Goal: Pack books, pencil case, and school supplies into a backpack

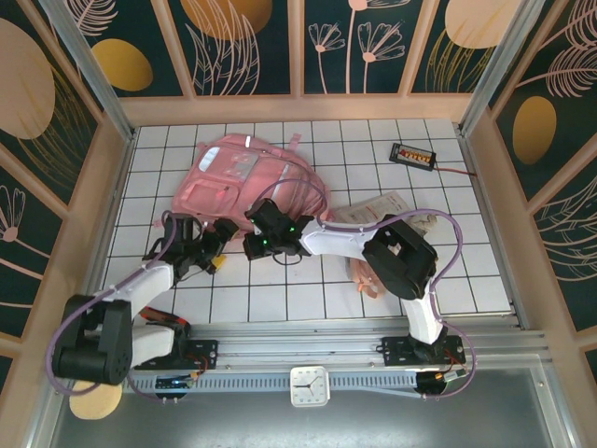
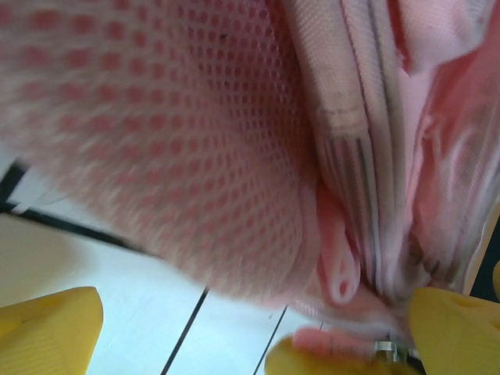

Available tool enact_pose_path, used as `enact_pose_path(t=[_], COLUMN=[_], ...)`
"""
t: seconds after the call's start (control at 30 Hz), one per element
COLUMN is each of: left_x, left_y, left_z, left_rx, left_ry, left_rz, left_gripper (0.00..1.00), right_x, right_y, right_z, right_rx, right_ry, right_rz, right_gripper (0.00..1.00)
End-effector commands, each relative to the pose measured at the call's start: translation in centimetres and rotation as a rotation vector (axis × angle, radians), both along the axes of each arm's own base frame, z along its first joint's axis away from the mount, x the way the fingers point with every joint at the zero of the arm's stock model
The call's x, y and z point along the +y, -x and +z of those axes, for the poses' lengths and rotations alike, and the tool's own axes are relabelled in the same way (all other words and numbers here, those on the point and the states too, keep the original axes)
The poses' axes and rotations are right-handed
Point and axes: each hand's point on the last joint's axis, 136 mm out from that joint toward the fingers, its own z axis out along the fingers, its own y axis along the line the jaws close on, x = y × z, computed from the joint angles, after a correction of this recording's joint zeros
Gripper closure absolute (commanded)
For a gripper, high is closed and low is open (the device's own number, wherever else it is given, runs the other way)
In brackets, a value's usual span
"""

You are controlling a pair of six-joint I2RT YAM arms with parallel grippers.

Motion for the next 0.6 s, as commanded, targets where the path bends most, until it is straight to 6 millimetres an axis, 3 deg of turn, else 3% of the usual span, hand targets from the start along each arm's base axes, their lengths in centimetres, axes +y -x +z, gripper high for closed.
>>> enact_pose_path(t=[0.0,0.03,0.07,0.1,0.17,0.4,0.47,0.53,0.57], left_x=[-0.4,-0.5,-0.5,-0.3,-0.1,2.0,1.9,1.1,0.8], left_y=[-3.0,-3.4,-3.7,-4.0,-4.7,-6.2,-6.6,-7.0,-7.1], left_z=[0.3,-0.1,-0.4,-0.5,-0.4,0.4,0.5,1.0,1.4], left_rx=[-0.047,-0.043,-0.043,-0.041,-0.047,-0.068,-0.072,-0.073,-0.080], left_ry=[0.046,0.047,0.037,0.017,-0.028,-0.153,-0.150,-0.119,-0.101], left_rz=[0.073,0.072,0.072,0.070,0.059,0.079,0.068,0.035,0.027], left_gripper=[0.14,0.27,0.55,0.72,0.97,1.00,1.00,1.00,1.00], right_x=[1.6,1.6,1.4,1.2,0.5,-4.7,-6.1,-6.3,-6.1], right_y=[0.9,1.1,1.2,1.2,1.3,1.2,1.3,1.8,1.8], right_z=[5.8,5.8,5.7,5.6,5.3,3.5,3.1,3.3,3.5], right_rx=[-0.041,-0.029,-0.019,-0.012,0.011,0.124,0.125,0.114,0.104], right_ry=[-0.109,-0.106,-0.095,-0.087,-0.065,0.046,0.050,0.018,0.001], right_rz=[0.077,0.083,0.085,0.083,0.077,0.005,-0.005,0.025,0.040], right_gripper=[1.00,1.00,1.00,1.00,1.00,1.00,1.00,1.00,0.89])
